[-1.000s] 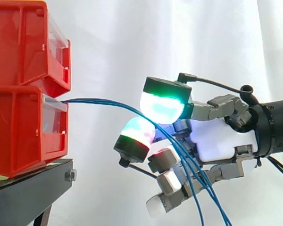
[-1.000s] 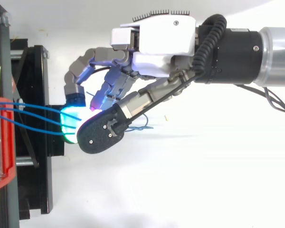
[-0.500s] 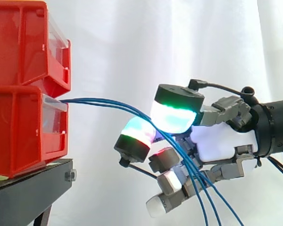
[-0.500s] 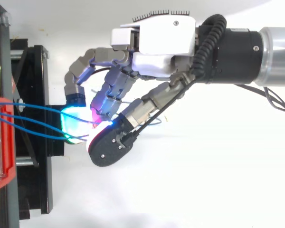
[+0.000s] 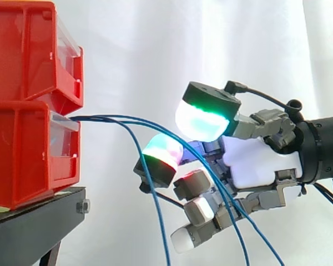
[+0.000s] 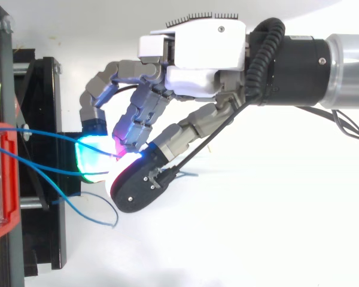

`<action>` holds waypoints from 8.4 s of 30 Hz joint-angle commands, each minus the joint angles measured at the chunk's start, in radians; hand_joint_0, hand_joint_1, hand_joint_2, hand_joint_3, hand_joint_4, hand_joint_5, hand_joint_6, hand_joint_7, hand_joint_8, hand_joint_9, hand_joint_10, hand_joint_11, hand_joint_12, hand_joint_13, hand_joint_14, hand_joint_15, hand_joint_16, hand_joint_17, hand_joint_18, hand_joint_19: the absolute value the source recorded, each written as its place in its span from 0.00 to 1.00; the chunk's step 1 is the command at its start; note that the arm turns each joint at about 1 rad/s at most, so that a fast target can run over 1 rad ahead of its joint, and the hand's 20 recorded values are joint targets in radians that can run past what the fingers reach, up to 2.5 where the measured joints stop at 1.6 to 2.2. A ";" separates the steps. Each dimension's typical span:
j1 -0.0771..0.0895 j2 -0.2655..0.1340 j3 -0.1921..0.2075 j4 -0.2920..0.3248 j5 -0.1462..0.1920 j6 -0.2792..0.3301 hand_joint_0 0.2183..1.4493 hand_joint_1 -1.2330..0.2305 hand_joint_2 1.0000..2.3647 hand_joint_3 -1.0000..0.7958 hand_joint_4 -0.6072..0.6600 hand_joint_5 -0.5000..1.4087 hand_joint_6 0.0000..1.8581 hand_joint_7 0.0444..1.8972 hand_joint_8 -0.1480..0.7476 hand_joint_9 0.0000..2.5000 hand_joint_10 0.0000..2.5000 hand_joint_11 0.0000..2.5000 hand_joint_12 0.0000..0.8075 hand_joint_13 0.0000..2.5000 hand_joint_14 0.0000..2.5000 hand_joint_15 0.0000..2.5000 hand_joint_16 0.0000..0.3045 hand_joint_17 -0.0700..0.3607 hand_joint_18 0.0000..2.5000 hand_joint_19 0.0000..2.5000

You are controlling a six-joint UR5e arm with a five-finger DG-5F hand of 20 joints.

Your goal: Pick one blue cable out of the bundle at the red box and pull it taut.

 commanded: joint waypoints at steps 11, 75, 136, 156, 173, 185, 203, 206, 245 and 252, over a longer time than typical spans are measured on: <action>0.000 0.000 0.000 0.002 -0.001 0.000 0.32 0.42 0.00 0.32 0.55 0.16 0.51 0.48 0.51 0.41 0.00 0.50 0.50 0.41 0.01 0.29 0.18 0.44 0.26 0.12; -0.001 0.000 0.002 0.002 0.001 -0.023 0.30 0.40 0.02 0.48 0.53 0.16 0.51 0.48 0.52 0.41 0.00 0.49 0.50 0.40 0.01 0.28 0.18 0.44 0.26 0.13; -0.015 0.000 0.002 -0.004 0.006 -0.137 0.44 0.33 0.01 0.35 0.23 0.16 0.51 0.68 0.43 0.34 0.01 0.35 0.48 0.24 0.00 0.16 0.18 0.45 0.18 0.07; -0.015 0.000 -0.029 0.017 0.022 -0.135 0.46 0.33 0.01 0.42 0.22 0.16 0.52 0.71 0.42 0.35 0.01 0.34 0.47 0.24 0.01 0.17 0.17 0.43 0.17 0.09; -0.012 0.000 -0.160 0.269 0.035 -0.120 0.48 0.33 0.01 0.41 0.23 0.16 0.53 0.71 0.44 0.36 0.01 0.34 0.47 0.25 0.01 0.17 0.16 0.42 0.18 0.11; -0.003 0.000 -0.272 0.431 0.036 -0.071 0.50 0.32 0.01 0.41 0.26 0.16 0.53 0.73 0.43 0.36 0.01 0.34 0.47 0.26 0.01 0.18 0.16 0.41 0.18 0.13; -0.003 0.000 -0.273 0.431 0.035 -0.074 0.48 0.32 0.01 0.42 0.26 0.16 0.53 0.73 0.45 0.36 0.01 0.34 0.48 0.26 0.01 0.18 0.16 0.41 0.18 0.13; -0.003 0.000 -0.273 0.431 0.035 -0.074 0.48 0.32 0.01 0.42 0.26 0.16 0.53 0.73 0.45 0.36 0.01 0.34 0.48 0.26 0.01 0.18 0.16 0.41 0.18 0.13; -0.003 0.000 -0.273 0.431 0.035 -0.074 0.48 0.32 0.01 0.42 0.26 0.16 0.53 0.72 0.45 0.36 0.00 0.34 0.48 0.25 0.01 0.18 0.16 0.41 0.18 0.13; -0.003 0.000 -0.273 0.430 0.035 -0.074 0.48 0.32 0.01 0.42 0.26 0.16 0.53 0.72 0.45 0.36 0.00 0.34 0.47 0.25 0.01 0.18 0.16 0.41 0.18 0.13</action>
